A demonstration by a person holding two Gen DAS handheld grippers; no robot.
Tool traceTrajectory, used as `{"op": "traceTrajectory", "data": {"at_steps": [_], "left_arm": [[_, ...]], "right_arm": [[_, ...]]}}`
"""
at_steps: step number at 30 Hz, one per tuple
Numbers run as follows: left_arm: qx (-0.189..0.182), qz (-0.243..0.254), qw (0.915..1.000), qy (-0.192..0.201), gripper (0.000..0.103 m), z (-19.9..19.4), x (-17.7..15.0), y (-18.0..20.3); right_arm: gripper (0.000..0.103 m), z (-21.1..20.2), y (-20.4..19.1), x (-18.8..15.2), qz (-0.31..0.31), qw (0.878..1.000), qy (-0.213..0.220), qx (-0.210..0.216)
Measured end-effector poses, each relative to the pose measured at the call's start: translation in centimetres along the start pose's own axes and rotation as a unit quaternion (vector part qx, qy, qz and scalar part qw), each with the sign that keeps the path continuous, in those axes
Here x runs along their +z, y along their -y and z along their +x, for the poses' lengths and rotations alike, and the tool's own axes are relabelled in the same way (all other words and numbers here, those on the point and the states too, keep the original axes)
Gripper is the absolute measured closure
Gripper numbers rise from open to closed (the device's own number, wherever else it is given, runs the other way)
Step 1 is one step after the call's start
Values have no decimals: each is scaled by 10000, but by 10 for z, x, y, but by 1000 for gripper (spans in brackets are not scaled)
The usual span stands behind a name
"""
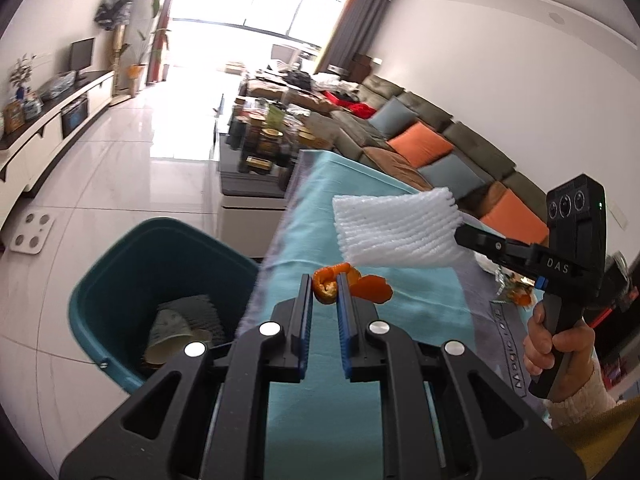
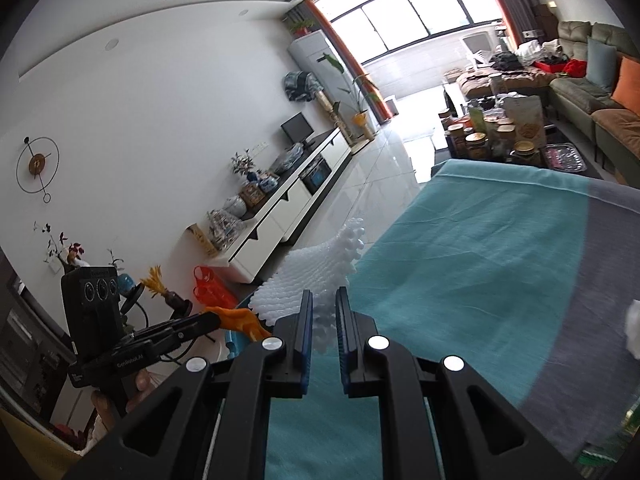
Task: Collect trash
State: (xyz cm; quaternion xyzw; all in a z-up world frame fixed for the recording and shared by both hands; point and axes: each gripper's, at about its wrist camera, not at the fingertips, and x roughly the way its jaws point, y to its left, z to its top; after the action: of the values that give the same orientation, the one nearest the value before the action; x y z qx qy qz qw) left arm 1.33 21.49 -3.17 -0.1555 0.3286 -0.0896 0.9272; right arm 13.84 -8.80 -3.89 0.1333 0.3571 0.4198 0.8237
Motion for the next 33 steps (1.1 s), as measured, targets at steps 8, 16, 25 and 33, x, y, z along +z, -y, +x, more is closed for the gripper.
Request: {"op": "traceTrajectory", "data": {"at_steps": [8, 16, 25, 33], "left_arm": [[367, -348, 9986, 141, 91, -14, -1, -37], [588, -663, 9960, 121, 91, -18, -5, -69], [887, -804, 9928, -8, 91, -11, -10, -90], [1330, -788, 9879, -121, 91, 4, -12, -103]], "right_arm": [[93, 33, -15, -2, -156, 9993, -311, 97], [93, 69, -35, -2, -313, 9975, -610, 184], [93, 106, -51, 1, -493, 9944, -930, 132], [93, 144, -65, 1, -662, 9899, -1254, -22]]}}
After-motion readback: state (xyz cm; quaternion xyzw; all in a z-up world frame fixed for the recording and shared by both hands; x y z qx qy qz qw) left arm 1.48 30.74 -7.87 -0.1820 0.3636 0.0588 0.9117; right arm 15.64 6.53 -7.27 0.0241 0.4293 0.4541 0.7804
